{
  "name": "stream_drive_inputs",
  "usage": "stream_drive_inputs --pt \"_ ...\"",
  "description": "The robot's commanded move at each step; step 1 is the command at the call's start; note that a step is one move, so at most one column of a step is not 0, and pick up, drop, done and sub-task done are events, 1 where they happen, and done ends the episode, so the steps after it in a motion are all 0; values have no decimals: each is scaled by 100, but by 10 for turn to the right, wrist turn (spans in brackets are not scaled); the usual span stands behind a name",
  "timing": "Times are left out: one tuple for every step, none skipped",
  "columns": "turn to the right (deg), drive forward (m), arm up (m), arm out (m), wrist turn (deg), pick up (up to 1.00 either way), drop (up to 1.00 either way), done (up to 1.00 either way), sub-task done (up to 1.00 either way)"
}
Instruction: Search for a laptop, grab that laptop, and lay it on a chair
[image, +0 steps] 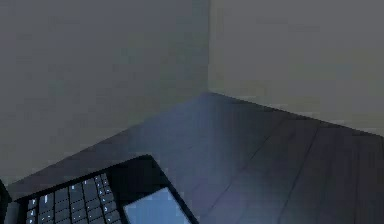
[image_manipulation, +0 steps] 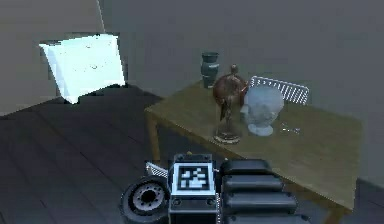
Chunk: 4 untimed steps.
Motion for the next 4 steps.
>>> stream_drive_inputs --pt "390 0 0 0 0 0 0 0 0" --pt "0 0 0 48 0 0 0 0 0" --pt "0 0 0 0 390 0 0 0 0" --pt "0 0 -38 0 0 0 0 0 0"
